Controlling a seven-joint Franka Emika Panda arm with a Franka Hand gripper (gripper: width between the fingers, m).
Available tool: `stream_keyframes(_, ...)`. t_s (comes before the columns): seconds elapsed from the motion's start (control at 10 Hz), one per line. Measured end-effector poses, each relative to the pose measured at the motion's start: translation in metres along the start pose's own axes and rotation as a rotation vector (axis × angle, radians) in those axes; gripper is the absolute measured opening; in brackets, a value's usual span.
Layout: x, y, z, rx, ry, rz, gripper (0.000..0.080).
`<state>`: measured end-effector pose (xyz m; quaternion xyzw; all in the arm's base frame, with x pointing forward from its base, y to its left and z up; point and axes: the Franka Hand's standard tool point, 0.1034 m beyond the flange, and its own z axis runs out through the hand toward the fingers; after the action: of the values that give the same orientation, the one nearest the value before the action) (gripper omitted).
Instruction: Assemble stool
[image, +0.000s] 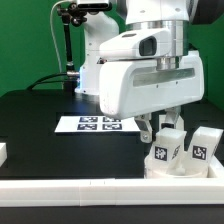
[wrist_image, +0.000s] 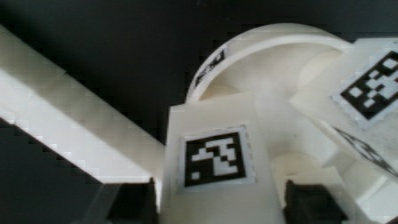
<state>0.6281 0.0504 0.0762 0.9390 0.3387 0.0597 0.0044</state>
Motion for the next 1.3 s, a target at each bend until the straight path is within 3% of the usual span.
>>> stream_keyframes(0.5,-0.0019,0.0028,-0.0001,0.001,0.001,0.134,0.0350)
stream_keyframes(1.3,0.0025,-0.0008,0.0004,-0.001,0.014,0.994,0.0350)
